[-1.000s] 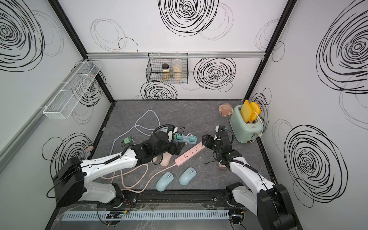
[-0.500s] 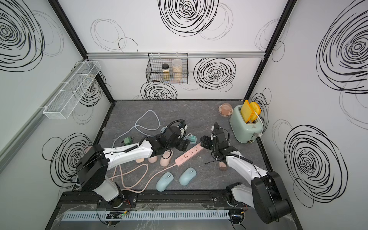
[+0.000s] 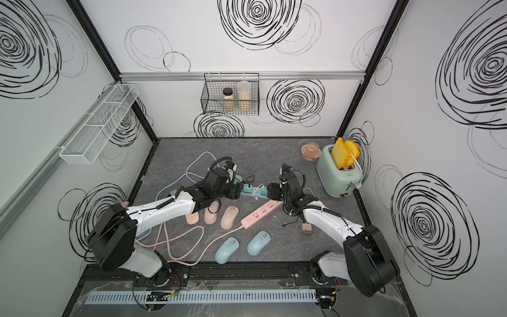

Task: Unplug the wireless mouse
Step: Remove the plug from the socket.

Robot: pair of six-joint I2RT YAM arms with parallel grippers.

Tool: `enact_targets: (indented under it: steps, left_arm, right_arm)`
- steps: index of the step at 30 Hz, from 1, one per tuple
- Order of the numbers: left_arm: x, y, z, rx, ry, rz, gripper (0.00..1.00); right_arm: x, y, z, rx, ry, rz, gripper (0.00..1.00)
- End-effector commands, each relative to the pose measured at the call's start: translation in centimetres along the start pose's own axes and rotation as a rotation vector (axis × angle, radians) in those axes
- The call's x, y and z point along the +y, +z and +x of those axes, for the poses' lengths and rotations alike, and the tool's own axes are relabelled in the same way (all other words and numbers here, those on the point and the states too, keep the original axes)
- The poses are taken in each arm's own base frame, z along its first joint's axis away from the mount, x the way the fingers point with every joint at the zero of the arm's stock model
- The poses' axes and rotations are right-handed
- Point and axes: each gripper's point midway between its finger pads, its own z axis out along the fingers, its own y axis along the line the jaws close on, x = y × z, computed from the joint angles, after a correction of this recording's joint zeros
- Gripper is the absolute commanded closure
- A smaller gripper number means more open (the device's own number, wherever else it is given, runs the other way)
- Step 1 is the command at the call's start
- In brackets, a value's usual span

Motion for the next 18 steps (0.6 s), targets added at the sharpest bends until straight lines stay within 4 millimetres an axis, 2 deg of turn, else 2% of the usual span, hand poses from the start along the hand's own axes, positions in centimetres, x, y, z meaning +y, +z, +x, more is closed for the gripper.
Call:
enact_targets:
  steps: [1, 3, 6, 13, 18]
  left_arm:
    - [-0.7, 0.6, -2.9, -0.057, 0.0, 0.028, 0.21]
    - [-1.1, 0.8, -2.9, -0.057, 0.034, 0.008, 0.18]
    - [-0.6, 1.7, -2.0, -0.026, 0.051, -0.032, 0.18]
    - [0.8, 3.5, -0.5, 0.02, 0.044, -0.082, 0.26]
    - [0.9, 4.4, 0.4, 0.045, 0.039, -0.065, 0.3]
  right_arm:
    - [0.4, 0.2, -0.3, 0.007, -0.023, 0.037, 0.26]
    - [0.9, 0.4, -0.3, 0.011, -0.02, 0.035, 0.24]
    - [2.1, 0.6, -1.0, -0.01, -0.044, 0.058, 0.23]
    - [4.2, 2.0, -2.1, -0.028, -0.076, 0.107, 0.21]
    - [4.3, 3.3, -2.2, 0.001, -0.086, 0.143, 0.22]
